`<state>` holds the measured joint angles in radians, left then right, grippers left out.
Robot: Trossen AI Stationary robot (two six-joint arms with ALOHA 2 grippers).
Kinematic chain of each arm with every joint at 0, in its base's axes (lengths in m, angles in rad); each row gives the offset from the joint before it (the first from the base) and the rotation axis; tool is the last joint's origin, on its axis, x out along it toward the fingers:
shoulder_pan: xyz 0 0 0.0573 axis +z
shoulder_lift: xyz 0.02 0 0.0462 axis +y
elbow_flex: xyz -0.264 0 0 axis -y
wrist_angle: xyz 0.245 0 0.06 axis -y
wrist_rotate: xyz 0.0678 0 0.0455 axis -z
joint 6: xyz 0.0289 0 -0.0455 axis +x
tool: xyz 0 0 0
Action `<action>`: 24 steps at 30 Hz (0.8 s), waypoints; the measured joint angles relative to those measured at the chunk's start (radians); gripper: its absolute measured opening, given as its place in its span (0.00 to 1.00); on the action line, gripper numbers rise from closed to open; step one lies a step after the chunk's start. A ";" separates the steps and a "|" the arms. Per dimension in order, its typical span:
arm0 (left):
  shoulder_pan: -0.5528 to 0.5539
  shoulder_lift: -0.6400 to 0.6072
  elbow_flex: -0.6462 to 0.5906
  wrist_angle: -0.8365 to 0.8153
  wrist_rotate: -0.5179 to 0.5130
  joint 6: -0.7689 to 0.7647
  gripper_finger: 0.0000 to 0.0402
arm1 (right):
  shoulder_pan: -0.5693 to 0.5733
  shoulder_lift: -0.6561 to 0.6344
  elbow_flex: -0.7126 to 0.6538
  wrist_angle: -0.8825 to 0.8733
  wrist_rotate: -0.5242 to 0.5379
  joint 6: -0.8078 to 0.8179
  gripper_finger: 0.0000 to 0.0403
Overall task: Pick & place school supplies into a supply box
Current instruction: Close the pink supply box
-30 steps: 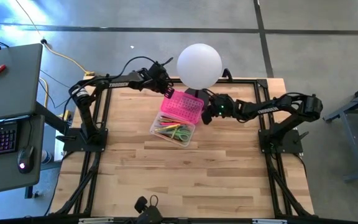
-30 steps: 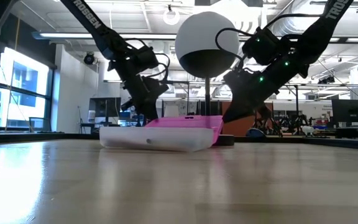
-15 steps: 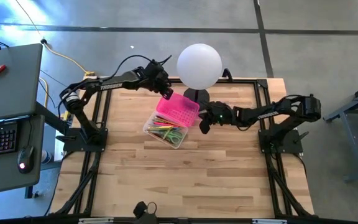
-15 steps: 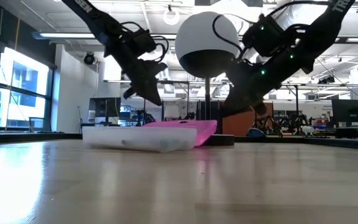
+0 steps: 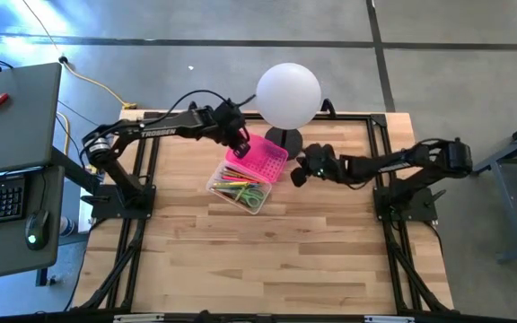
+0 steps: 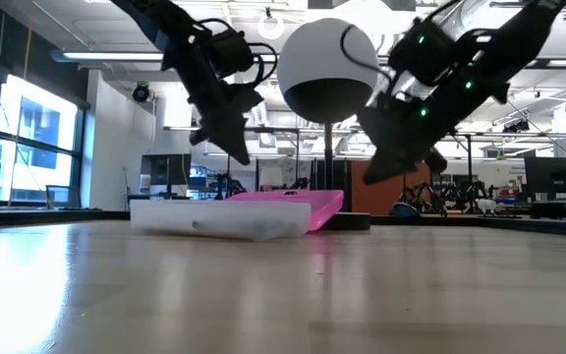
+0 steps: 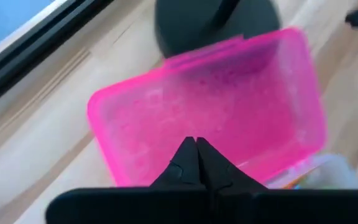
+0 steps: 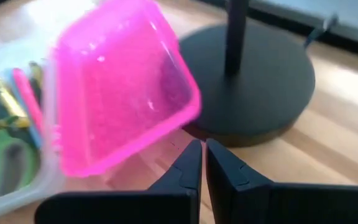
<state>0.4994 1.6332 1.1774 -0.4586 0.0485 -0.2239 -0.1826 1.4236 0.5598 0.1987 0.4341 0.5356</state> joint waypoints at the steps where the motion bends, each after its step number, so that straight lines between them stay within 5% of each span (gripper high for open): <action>1: -0.009 -0.010 0.000 -0.019 -0.025 0.000 0.02 | -0.017 0.011 0.000 0.000 -0.022 0.008 0.00; 14: -0.072 -0.123 0.000 -0.109 -0.059 0.003 0.24 | -0.126 0.028 0.000 0.185 -0.188 -0.092 0.00; 18: -0.083 -0.123 -0.001 -0.162 -0.059 -0.029 0.24 | -0.134 0.028 0.000 0.126 -0.199 -0.097 0.01; 24: -0.166 -0.129 0.000 -0.254 -0.057 -0.041 0.11 | -0.134 0.028 0.000 0.068 -0.051 -0.109 0.06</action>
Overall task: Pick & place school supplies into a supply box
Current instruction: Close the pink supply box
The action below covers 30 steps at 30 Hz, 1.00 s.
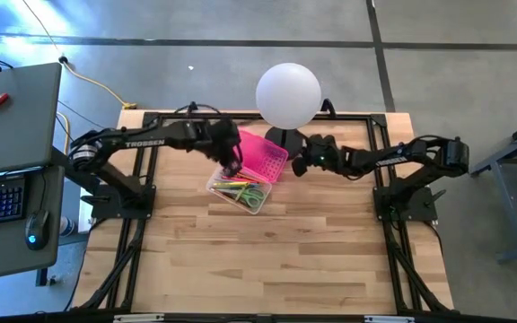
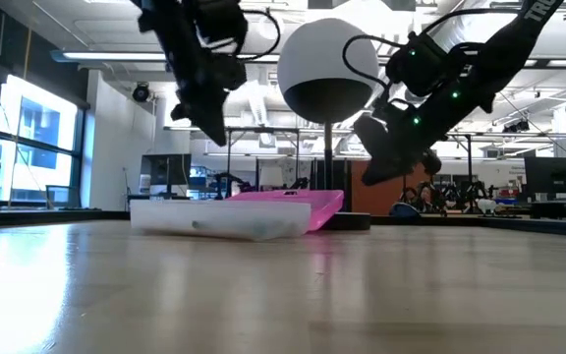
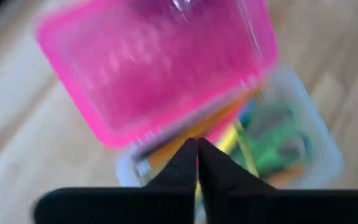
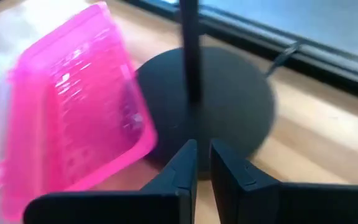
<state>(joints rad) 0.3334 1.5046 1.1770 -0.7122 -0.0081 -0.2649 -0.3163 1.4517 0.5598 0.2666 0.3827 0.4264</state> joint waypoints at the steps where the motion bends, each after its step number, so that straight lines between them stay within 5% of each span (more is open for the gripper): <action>1: -0.025 -0.005 0.000 -0.031 -0.004 -0.002 0.07 | 0.000 0.000 0.000 0.001 0.021 0.000 0.06; 18: -0.621 0.031 -0.035 -0.119 -0.304 -0.522 0.06 | -0.103 0.053 0.000 0.090 -0.009 -0.020 0.00; 24: -0.682 0.065 -0.198 -0.043 -0.298 -0.769 0.02 | -0.122 0.142 0.002 0.177 -0.044 -0.028 0.00; 30: -0.635 0.065 -0.304 0.030 -0.319 -0.838 0.05 | -0.123 0.209 0.049 0.186 -0.061 -0.025 0.00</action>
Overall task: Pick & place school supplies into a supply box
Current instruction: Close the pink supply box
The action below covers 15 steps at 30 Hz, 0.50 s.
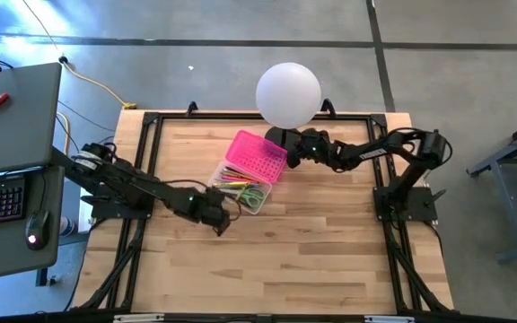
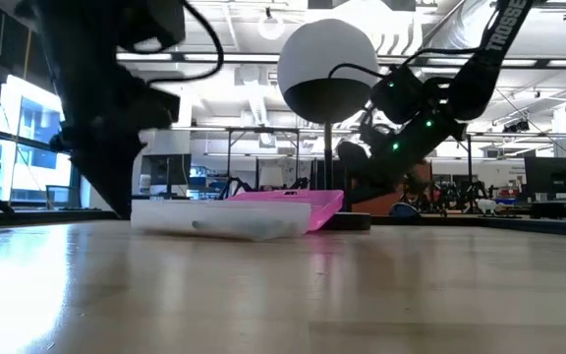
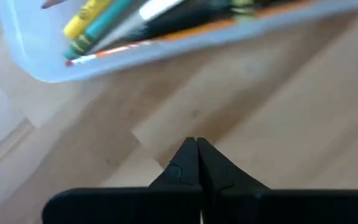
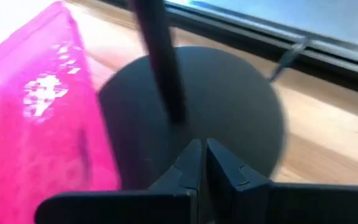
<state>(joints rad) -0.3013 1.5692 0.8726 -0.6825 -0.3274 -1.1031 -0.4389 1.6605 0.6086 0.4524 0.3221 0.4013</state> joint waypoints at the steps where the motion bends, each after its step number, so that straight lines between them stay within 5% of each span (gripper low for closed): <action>1: 0.016 0.000 -0.015 0.021 0.000 0.001 0.04 | 0.000 0.008 0.010 0.000 -0.018 0.001 0.00; 15: 0.197 -0.001 -0.052 0.224 0.045 0.242 0.02 | 0.013 0.038 0.045 -0.032 -0.215 0.011 0.00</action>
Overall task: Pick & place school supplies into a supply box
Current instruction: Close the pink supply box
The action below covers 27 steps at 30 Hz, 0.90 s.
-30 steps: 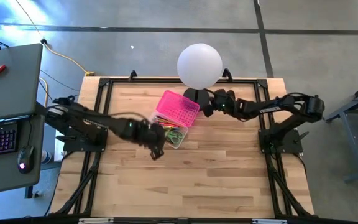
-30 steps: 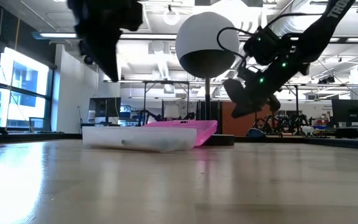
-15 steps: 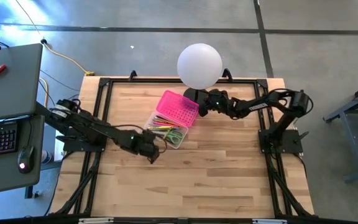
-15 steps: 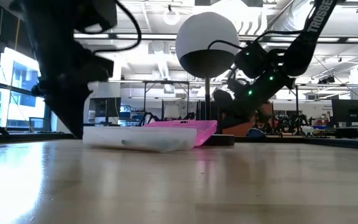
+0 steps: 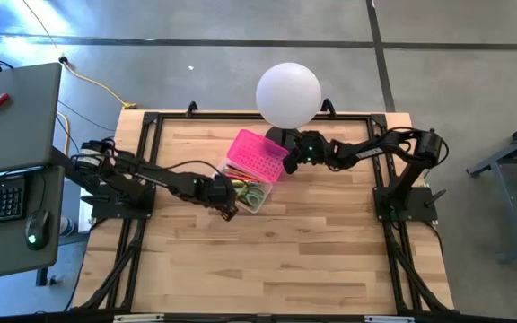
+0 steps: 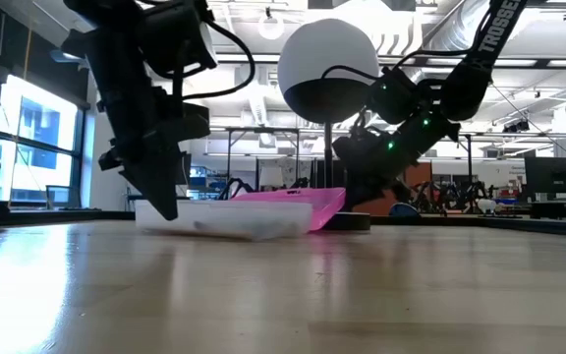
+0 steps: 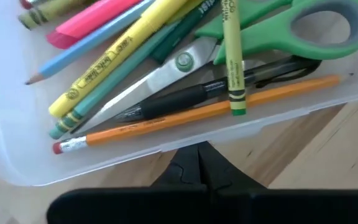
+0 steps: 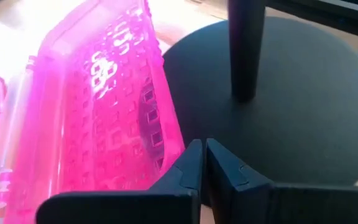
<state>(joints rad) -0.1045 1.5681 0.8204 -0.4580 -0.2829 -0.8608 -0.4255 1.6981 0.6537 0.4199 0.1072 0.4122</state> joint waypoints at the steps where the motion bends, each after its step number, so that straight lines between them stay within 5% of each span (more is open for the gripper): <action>1: 0.008 0.000 0.000 0.004 0.010 0.006 0.02 | -0.001 0.000 0.000 0.007 -0.012 -0.006 0.00; 8: 0.020 0.000 0.000 0.005 0.019 0.026 0.06 | 0.015 0.000 0.000 0.017 -0.054 -0.015 0.00; 19: 0.018 0.000 -0.001 -0.006 0.057 0.020 0.06 | 0.119 -0.031 -0.001 0.004 0.062 -0.077 0.00; 27: 0.011 0.000 0.000 -0.015 0.064 0.018 0.03 | 0.167 -0.123 0.001 0.001 0.048 -0.134 0.00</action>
<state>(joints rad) -0.0933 1.5681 0.8200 -0.4732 -0.2192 -0.8427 -0.2584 1.5749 0.6545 0.4207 0.1555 0.2781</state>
